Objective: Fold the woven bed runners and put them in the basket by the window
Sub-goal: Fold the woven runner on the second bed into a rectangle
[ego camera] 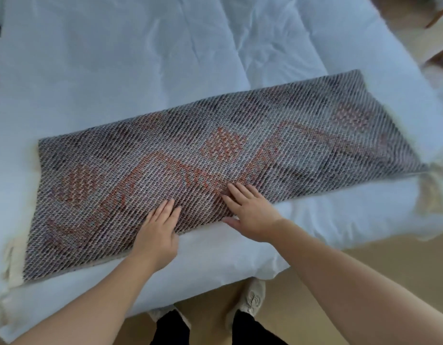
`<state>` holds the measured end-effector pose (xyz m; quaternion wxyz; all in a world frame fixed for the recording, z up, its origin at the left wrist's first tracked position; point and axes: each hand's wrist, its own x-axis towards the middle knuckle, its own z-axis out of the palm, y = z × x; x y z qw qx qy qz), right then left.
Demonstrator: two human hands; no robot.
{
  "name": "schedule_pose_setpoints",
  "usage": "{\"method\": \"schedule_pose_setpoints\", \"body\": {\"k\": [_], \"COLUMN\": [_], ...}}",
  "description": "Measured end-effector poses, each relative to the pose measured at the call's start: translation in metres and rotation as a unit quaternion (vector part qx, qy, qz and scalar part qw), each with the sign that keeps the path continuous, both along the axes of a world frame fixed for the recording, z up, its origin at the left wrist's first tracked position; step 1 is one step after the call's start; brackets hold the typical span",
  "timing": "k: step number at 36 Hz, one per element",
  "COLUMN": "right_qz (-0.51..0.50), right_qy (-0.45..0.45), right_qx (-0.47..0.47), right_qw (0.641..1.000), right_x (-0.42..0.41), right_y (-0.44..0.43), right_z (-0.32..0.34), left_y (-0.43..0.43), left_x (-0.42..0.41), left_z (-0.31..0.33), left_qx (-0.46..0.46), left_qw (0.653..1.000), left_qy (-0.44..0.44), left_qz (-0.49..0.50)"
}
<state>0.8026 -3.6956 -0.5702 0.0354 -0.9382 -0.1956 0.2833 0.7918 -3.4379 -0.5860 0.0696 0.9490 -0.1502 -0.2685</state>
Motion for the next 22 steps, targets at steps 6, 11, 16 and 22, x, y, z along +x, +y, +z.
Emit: {"method": "schedule_pose_setpoints", "body": {"k": [6,11,16,22], "right_qz": [-0.073,-0.074,-0.088,-0.100], "right_qy": [-0.049,-0.064,-0.085,-0.111], "right_qx": [-0.026,-0.040,-0.038,-0.034], "right_qw": [0.996,0.994,0.992,0.988], "right_x": [0.041,0.066,0.095,0.147], "right_y": [-0.064,-0.093,-0.119,-0.151], "right_z": [-0.006,-0.030,-0.042,-0.045], "left_y": [-0.069,-0.122,-0.160,-0.204], "left_x": [0.044,0.062,0.090,0.119], "left_z": [-0.008,-0.029,-0.045,-0.049], "left_qx": [0.010,0.018,-0.006,-0.043], "left_qw": [0.995,0.993,0.990,0.992], "left_qy": [-0.058,-0.087,-0.118,-0.107], "left_qz": [0.083,0.084,0.071,0.042]}}
